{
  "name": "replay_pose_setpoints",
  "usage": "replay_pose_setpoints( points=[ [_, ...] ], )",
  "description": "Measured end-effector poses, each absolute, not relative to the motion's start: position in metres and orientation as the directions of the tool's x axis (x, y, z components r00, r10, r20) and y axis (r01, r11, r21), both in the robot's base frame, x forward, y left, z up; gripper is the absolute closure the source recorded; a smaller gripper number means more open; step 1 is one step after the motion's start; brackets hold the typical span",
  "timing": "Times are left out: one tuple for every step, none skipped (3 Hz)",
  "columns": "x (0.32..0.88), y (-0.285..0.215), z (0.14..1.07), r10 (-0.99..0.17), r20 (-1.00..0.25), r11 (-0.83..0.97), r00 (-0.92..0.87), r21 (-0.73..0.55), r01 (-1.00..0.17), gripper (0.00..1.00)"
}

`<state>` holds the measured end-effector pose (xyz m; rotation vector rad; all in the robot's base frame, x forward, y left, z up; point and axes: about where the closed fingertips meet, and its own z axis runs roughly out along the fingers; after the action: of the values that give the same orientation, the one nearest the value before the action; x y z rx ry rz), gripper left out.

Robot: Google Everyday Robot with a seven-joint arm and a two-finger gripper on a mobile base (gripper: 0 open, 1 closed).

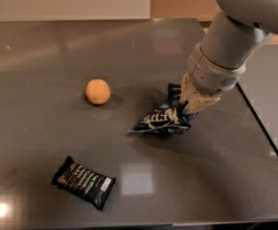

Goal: Move blue chip bag near orange

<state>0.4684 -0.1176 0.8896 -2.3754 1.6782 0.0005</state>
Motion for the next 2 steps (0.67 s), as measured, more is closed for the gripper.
replay_pose_setpoints(
  points=[
    [0.48,-0.092,0.888,-0.914,-0.145,-0.344,0.378,-0.216,-0.914,1.0],
    [0.491,-0.066,0.884,-0.897,-0.166,-0.367,0.41,-0.24,-0.899,1.0]
  ],
)
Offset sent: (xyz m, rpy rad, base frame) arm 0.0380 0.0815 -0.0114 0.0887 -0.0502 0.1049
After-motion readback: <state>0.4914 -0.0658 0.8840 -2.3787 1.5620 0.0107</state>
